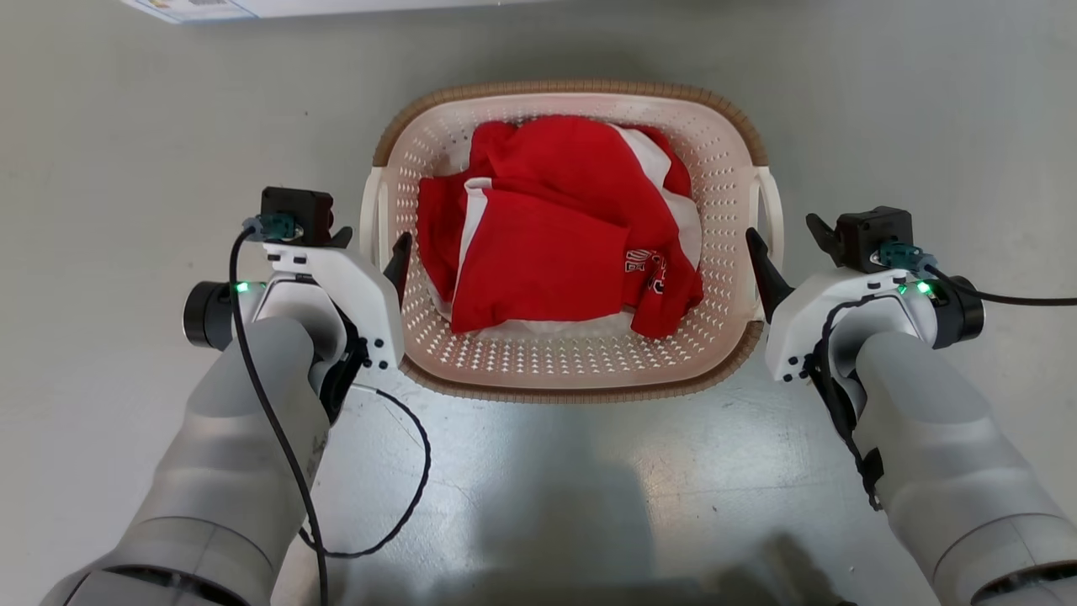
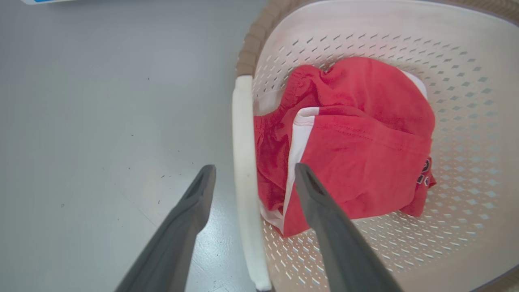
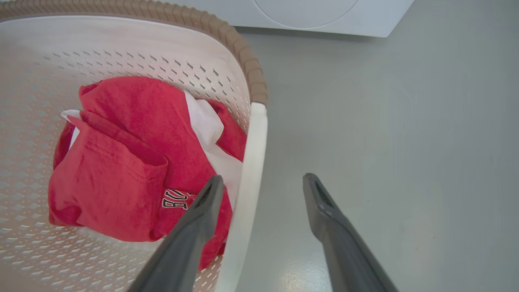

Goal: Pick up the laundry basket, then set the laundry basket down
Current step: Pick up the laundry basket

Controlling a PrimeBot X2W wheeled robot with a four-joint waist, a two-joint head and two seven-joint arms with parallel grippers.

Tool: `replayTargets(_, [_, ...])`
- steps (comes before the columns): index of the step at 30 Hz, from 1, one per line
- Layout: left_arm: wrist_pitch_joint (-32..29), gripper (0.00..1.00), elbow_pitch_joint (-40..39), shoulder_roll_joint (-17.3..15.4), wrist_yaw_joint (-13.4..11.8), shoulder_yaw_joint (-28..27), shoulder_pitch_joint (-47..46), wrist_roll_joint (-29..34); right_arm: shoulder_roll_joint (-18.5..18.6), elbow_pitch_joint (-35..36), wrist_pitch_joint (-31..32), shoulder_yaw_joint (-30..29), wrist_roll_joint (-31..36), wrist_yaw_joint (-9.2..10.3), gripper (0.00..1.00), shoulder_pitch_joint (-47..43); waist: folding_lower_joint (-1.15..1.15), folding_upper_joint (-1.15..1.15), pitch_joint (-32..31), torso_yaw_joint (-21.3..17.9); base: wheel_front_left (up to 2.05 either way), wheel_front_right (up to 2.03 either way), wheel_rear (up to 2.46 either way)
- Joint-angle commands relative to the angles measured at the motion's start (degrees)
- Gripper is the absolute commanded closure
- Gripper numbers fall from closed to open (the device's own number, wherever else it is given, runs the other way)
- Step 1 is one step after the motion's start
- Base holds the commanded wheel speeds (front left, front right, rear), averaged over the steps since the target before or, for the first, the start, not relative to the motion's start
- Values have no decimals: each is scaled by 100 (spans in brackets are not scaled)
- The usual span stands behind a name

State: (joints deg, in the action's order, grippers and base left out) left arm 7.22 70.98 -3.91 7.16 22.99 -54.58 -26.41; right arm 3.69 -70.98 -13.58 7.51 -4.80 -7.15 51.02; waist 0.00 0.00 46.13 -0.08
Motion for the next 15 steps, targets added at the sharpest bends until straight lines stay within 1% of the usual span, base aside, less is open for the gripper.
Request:
replayTargets(1, [15,0,2,-192,33,-59,-33,-78,-81,-4,-15,116,-59,-34,0,-75,0,0,56,6,0,0,0])
replayTargets(7, [-71,0,97,-208,33,85,-152,-86,-81,-91,140,245,-368,-34,0,38,0,0,159,31,0,0,0])
replayTargets(11, [-215,0,129,-202,33,176,-254,-135,-81,-140,357,302,-645,-34,0,157,0,0,209,51,0,0,0])
replayTargets(15, [-285,0,144,-214,33,246,-326,-163,-81,-170,465,361,-757,-34,0,258,0,0,228,51,0,0,0])
